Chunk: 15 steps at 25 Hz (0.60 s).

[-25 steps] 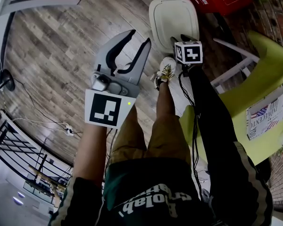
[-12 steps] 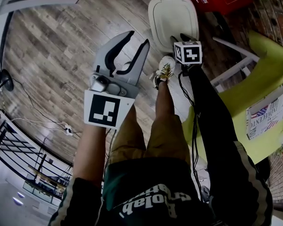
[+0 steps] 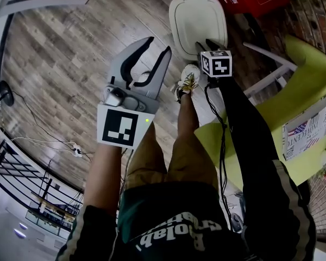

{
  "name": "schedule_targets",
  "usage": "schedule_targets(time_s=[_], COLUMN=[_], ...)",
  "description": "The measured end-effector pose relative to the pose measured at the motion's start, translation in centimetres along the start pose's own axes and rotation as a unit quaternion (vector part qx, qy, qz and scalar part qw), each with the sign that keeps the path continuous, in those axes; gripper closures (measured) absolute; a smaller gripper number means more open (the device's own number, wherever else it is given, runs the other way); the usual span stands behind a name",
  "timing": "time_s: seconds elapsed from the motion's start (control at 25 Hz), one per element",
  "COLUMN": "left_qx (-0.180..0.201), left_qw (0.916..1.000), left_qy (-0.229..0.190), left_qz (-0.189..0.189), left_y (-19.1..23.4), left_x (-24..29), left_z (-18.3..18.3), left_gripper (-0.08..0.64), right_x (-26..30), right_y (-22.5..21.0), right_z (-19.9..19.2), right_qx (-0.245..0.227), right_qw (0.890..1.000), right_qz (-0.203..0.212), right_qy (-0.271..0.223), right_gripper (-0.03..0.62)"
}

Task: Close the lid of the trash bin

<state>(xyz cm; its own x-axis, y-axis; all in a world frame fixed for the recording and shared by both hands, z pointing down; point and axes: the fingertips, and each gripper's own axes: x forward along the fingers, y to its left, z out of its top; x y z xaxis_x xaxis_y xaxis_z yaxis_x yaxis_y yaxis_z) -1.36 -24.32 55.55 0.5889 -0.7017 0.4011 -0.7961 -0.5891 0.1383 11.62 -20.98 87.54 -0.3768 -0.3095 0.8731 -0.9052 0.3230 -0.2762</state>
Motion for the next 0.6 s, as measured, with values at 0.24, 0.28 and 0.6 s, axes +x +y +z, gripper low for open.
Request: schedule_targets(time_s=[0.24,0.28,0.6], left_qx=[-0.002,-0.001,0.007], left_qw=[1.0,1.0,0.9999], left_qy=[0.001,0.001,0.008], left_qz=[-0.006,-0.007,-0.013], left_y=[-0.6,-0.65,-0.93], left_x=[0.32,0.35,0.7], left_z=[0.02,0.06,-0.06], left_gripper=[0.428,0.428,0.428], right_x=[-0.05,-0.05,-0.02], right_y=[0.1,0.06,-0.04], right_z=[0.01,0.01,-0.02], right_qx=[0.005,0.007,0.008], right_qw=[1.0,1.0,1.0], right_qz=[0.008,0.007,0.002], right_qy=[-0.01,-0.01,-0.016], right_gripper=[0.4,0.403,0.411])
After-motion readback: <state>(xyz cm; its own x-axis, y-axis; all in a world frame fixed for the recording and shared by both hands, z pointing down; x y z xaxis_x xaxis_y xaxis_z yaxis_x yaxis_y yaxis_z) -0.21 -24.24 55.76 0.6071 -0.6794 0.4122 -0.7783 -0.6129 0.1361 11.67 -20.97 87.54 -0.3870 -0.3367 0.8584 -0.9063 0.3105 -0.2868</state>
